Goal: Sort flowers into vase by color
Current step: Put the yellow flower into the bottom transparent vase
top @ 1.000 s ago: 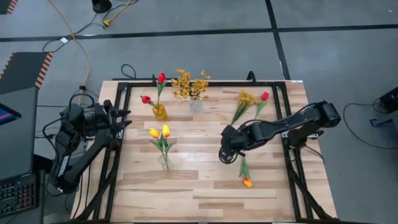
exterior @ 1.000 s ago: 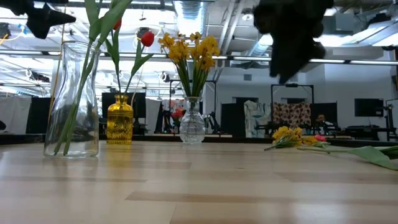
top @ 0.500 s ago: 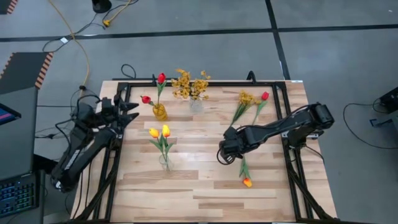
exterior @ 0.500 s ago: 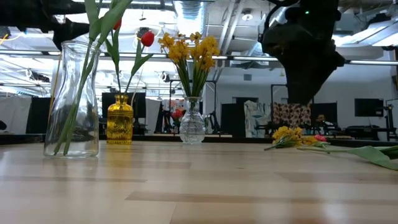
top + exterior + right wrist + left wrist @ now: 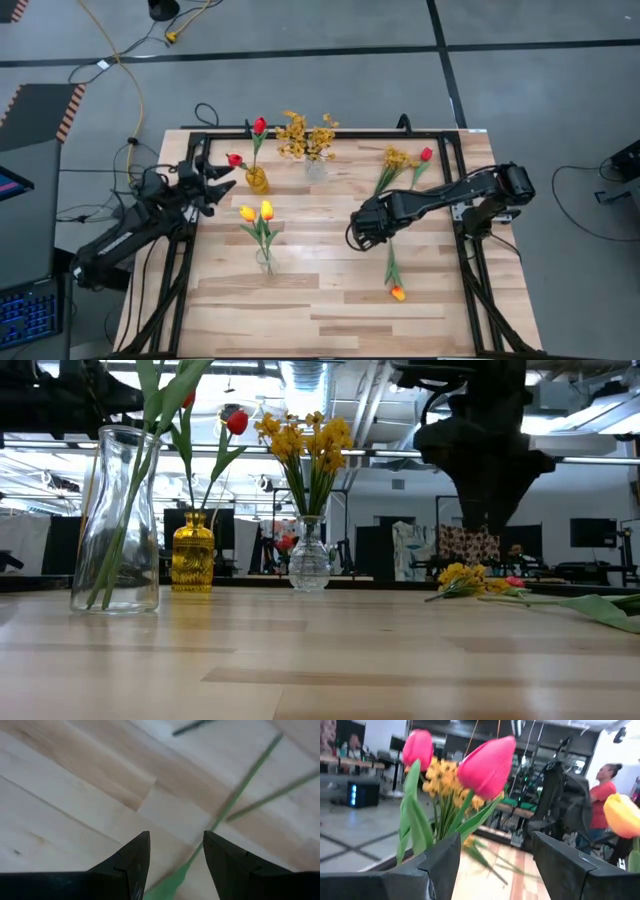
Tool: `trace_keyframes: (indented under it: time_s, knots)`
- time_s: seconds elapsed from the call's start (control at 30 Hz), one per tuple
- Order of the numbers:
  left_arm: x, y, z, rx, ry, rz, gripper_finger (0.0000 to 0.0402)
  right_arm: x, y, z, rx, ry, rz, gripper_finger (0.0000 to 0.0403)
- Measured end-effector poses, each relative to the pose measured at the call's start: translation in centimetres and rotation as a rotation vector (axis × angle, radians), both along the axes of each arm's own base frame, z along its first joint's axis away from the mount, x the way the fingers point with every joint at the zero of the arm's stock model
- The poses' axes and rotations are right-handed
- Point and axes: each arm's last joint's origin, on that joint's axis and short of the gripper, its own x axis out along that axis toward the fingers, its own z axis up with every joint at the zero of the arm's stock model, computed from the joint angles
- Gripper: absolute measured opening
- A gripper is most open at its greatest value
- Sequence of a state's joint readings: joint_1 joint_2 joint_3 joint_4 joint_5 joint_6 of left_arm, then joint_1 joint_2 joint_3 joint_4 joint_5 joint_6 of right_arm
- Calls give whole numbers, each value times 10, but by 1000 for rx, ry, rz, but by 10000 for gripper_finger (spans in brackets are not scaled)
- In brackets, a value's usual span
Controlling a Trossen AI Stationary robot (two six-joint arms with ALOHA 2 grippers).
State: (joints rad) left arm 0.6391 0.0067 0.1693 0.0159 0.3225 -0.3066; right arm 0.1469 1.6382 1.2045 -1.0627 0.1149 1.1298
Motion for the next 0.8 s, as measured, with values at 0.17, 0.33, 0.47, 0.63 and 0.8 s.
trace_keyframes:
  time_s: [0.17,0.33,0.47,0.63,0.8]
  knots:
    - [8,-4,-12,21,26,12,231,-3,7,0,42,18,-29,211]
    - [11,-10,-13,72,41,0,231,-5,16,-6,34,65,-47,211]
    - [13,-15,-14,85,55,-30,231,-4,22,-13,24,104,-29,211]
    - [15,-19,-19,64,101,-44,231,-2,28,-33,-5,216,-5,204]
    - [15,-21,-20,58,114,-50,231,1,31,-52,-5,302,37,183]
